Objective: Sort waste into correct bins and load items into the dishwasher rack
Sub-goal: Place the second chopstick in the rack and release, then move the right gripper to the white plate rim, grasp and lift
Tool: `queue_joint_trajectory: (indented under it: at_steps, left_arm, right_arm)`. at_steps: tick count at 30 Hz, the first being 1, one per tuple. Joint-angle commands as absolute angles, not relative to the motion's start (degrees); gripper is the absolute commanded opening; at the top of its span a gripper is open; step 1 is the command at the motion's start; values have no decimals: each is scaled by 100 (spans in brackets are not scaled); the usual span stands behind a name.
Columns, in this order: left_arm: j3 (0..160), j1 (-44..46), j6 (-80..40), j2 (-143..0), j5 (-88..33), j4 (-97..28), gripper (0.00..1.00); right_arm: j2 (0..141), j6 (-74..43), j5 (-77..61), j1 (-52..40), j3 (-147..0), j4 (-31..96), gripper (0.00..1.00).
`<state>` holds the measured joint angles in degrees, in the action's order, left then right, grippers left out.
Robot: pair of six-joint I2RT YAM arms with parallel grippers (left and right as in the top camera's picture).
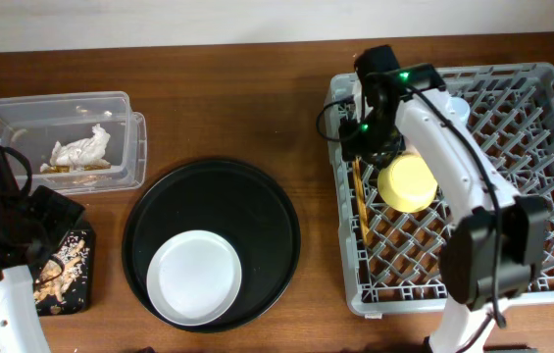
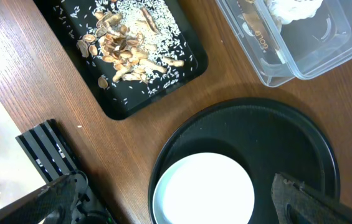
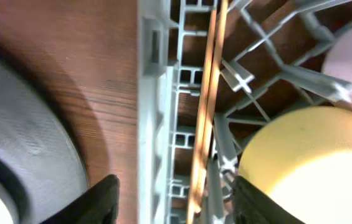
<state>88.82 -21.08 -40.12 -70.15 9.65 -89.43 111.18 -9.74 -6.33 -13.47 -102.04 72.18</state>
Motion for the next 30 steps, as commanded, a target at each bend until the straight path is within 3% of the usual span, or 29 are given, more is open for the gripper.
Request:
queue_joint_trajectory:
  at_steps: [1,6,12,16,19,24,30]
  left_arm:
    - [8901,-2143,-3981,-7017,987,-8947,99]
    - [8901,-2143,-3981,-7017,989,-8947,99]
    - [8901,-2143,-3981,-7017,987,-8947,99]
    - [8901,-2143,-3981,-7017,989,-8947,99]
    - [8901,-2143,-3981,-7017,987,-8947,99]
    - [8901,-2143,-3981,-7017,987,-8947,99]
    - [8901,-2143,-3981,-7017,987,-8947,99]
  right_arm:
    - [10060,-1149,-644,-1216,-10497,7286,98]
    - [9345,-1385,-167,-464,-10497,7658,98]
    - [9251,-993,-2491,99,-10425,8152,98]
    - [9251,-622,-3017,-423,-10226,8147,80]
    - [9277,-657,-2757,-1114,-10009,7889,58]
    - [9437,-1577,-2014,-2228,-9395,7137,54]
    - [9852,-2563,-1879,-3583,-8138,5037,54]
